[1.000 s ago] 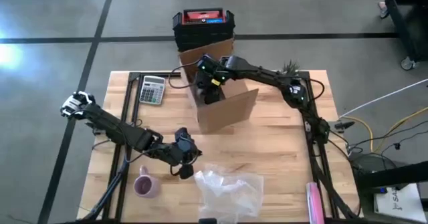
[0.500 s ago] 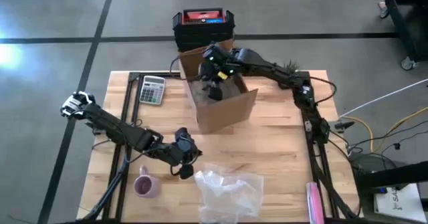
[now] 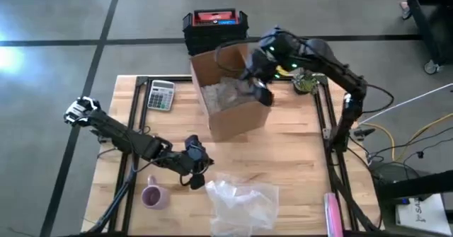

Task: Wrap mug
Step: Wrap the purple mug with the bubble wrap

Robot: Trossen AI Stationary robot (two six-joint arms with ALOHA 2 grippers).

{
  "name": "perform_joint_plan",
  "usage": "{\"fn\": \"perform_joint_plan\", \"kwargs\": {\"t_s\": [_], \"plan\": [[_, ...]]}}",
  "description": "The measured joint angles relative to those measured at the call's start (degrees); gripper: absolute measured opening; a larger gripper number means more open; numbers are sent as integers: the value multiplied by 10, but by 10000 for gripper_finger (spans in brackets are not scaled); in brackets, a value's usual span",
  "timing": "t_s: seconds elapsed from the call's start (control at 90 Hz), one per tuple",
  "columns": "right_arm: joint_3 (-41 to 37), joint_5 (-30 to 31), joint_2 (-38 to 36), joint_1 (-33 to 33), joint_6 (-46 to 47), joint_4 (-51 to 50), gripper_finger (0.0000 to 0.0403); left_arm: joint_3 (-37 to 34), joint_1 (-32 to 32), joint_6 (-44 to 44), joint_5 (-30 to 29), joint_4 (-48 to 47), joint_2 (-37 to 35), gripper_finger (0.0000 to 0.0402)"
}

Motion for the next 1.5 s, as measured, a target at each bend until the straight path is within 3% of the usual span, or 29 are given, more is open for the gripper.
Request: {"fn": "perform_joint_plan", "kwargs": {"t_s": [0.133, 0.433, 0.667, 0.856, 1.111, 1.333, 1.5], "plan": [[-11, -62, -1, 53, -50, -99, 218, 0, 0, 0, 0, 0, 0, 21], [-116, -59, -10, 160, -50, -56, 195, 0, 1, -10, 0, 9, 0, 21], [-262, 58, -35, 236, 3, 33, 170, 0, 1, -39, 47, 7, 0, 36], [-384, 102, -86, 282, 65, 129, 150, 0, 0, -43, 50, 1, 0, 109], [-544, 227, -173, 339, 156, 248, 125, 0, -1, -41, 51, 7, 10, 188], [-681, 239, -226, 359, 204, 390, 109, 0, -1, -14, 99, 82, 76, 191], [-742, 241, -228, 358, 209, 423, 99, 0, 0, -7, 111, 101, 108, 171]]}}
